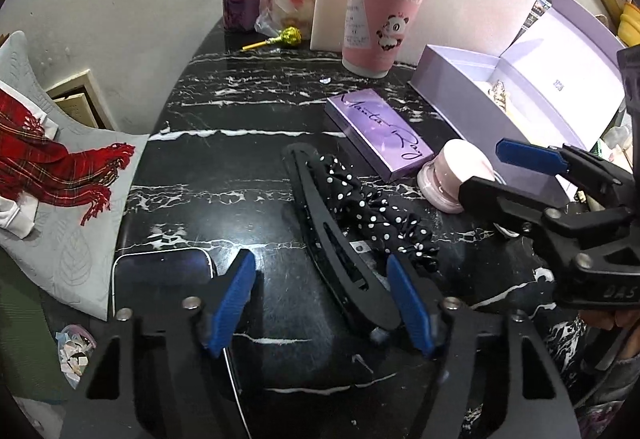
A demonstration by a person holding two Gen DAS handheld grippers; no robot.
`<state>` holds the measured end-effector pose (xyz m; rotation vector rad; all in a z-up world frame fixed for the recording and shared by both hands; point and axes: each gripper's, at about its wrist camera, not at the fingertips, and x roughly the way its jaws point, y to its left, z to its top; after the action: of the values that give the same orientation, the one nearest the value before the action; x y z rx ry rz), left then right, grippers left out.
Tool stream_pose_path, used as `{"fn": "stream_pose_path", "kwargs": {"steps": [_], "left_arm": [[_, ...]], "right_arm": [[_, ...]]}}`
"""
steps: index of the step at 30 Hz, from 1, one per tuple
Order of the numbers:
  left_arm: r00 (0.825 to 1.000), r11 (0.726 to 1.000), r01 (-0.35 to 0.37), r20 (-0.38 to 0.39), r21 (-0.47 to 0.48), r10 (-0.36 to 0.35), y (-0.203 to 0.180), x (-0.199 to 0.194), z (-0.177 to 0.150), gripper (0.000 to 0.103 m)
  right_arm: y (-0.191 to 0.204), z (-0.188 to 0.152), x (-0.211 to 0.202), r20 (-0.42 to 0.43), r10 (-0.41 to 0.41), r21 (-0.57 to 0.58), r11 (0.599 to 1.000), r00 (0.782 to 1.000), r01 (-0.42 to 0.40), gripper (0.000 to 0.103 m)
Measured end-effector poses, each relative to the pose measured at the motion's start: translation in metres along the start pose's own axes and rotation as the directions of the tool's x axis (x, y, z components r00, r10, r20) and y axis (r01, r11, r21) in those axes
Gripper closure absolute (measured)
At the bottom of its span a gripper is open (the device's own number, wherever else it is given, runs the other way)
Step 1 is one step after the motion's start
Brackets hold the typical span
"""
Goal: Organize rigid objects
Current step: 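Grasp the black polka-dot clip with the right tool and lift it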
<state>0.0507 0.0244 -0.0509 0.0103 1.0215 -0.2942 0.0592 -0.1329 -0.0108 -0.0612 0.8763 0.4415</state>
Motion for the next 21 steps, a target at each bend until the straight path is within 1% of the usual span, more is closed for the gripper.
{"fn": "stream_pose_path", "kwargs": {"steps": [1,2,3,5,7,10,11,13,15,16,17,18,19,21], "left_arm": [[1.0,1.0,-0.004,-0.005,0.0,0.004,0.001,0.002,0.0,0.042],[1.0,1.0,-0.012,-0.016,0.0,0.012,0.002,0.005,0.0,0.049],[1.0,1.0,-0.019,-0.025,0.0,0.019,0.003,0.008,0.0,0.052],[0.999,0.999,-0.047,-0.015,0.019,0.048,0.003,0.009,0.001,0.058],[0.998,0.997,-0.069,-0.004,0.041,0.069,0.004,0.011,0.002,0.063],[0.997,0.994,-0.08,0.011,0.077,0.079,0.002,0.013,0.003,0.064],[0.997,0.993,-0.076,0.018,0.091,0.074,0.001,0.014,0.004,0.071],[0.998,0.993,-0.057,0.022,0.102,0.055,-0.001,0.014,0.005,0.08],[0.998,0.993,-0.059,0.015,0.099,0.058,-0.001,0.014,0.007,0.081],[0.998,0.994,-0.054,0.013,0.098,0.053,-0.001,0.014,0.007,0.081],[0.999,0.994,-0.05,0.01,0.093,0.049,0.0,0.013,0.007,0.081],[0.999,0.995,-0.047,0.008,0.088,0.046,0.001,0.012,0.007,0.081],[0.999,0.996,-0.044,0.006,0.082,0.044,0.003,0.01,0.006,0.081],[0.999,0.996,-0.048,0.012,0.07,0.048,0.006,0.006,0.004,0.081]], "right_arm": [[0.001,0.001,0.001,0.0,0.005,-0.002,1.0,1.0,-0.005,0.022],[0.001,0.002,0.001,0.001,0.009,-0.005,1.0,1.0,-0.009,0.023],[0.002,0.002,0.002,0.002,0.013,-0.008,1.0,1.0,-0.013,0.023],[0.004,0.004,0.004,0.0,0.022,-0.011,1.0,1.0,-0.022,0.026],[0.006,0.004,0.007,-0.008,0.042,-0.011,0.999,0.999,-0.042,0.028],[0.011,0.004,0.011,-0.015,0.063,-0.02,0.998,0.998,-0.064,0.03],[0.012,0.004,0.011,-0.016,0.067,-0.024,0.997,0.998,-0.068,0.032],[0.016,0.004,0.012,-0.016,0.072,-0.04,0.997,0.997,-0.073,0.033],[0.021,0.003,0.014,-0.019,0.069,-0.063,0.996,0.997,-0.07,0.037],[0.022,0.003,0.014,-0.021,0.07,-0.069,0.995,0.997,-0.071,0.041],[0.023,0.003,0.015,-0.024,0.073,-0.074,0.994,0.997,-0.075,0.048],[0.025,0.002,0.017,-0.033,0.076,-0.081,0.994,0.997,-0.079,0.051],[0.027,0.002,0.018,-0.059,0.064,-0.078,0.995,0.996,-0.069,0.052],[0.03,0.001,0.022,-0.074,0.071,-0.09,0.993,0.995,-0.077,0.053]]}}
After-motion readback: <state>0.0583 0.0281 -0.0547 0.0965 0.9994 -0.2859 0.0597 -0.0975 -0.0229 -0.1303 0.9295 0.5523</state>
